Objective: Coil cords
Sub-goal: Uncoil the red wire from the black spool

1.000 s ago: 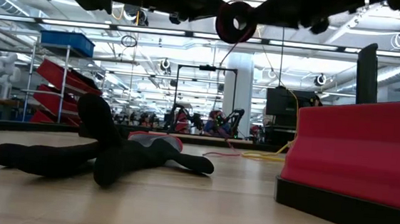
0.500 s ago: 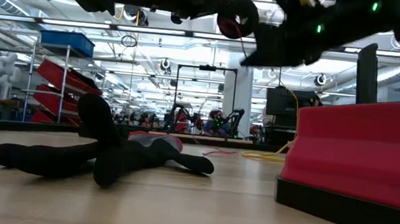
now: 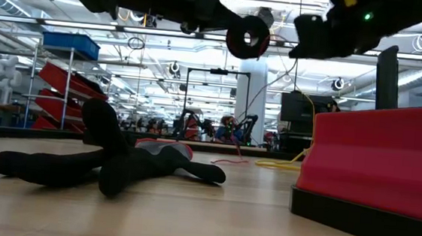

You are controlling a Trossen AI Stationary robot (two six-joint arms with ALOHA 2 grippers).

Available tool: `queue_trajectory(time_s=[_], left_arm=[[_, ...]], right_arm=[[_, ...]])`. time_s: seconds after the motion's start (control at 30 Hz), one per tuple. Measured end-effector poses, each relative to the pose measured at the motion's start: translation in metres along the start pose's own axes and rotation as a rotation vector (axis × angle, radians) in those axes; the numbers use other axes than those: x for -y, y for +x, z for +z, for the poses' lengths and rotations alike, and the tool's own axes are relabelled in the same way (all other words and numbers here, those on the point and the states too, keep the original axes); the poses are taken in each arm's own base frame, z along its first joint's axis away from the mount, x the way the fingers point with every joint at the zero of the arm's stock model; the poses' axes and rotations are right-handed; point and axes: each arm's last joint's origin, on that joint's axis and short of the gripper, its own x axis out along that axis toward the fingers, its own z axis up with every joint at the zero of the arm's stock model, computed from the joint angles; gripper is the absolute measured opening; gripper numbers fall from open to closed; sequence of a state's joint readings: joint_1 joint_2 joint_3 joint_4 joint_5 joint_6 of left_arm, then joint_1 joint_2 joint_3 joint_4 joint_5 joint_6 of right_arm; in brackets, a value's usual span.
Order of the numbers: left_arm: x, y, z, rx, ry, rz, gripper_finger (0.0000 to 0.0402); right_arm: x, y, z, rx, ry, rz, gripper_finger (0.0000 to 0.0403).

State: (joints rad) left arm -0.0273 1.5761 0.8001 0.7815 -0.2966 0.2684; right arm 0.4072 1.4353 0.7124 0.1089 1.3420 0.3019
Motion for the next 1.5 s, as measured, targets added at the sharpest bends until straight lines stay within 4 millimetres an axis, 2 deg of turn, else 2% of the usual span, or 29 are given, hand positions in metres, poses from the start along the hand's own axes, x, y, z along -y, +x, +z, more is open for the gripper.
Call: queue_trajectory(time_s=[0.27, 0.53, 0.8, 1.07, 1.5], left_arm=[[0.001, 0.000, -0.010, -0.108, 0.067, 0.022, 0.0000], [-0.006, 0.001, -0.012, -0.120, 0.085, 0.049, 0.0000], [-0.005, 0.001, -0.012, -0.123, 0.086, 0.046, 0.0000], [-0.005, 0.001, -0.013, -0.130, 0.089, 0.044, 0.0000], [-0.005, 0.001, -0.013, -0.131, 0.089, 0.049, 0.0000]], right_arm=[[-0.002, -0.021, 0.015, 0.055, 0.029, 0.083, 0.0000], [-0.010, -0.032, 0.034, 0.127, 0.096, 0.304, 0.0000], [-0.023, -0.031, 0.028, 0.134, 0.087, 0.415, 0.0000], [-0.036, -0.033, 0.029, 0.204, 0.107, 0.615, 0.0000], [-0.070, -0.028, -0.003, 0.149, 0.109, 0.861, 0.0000]])
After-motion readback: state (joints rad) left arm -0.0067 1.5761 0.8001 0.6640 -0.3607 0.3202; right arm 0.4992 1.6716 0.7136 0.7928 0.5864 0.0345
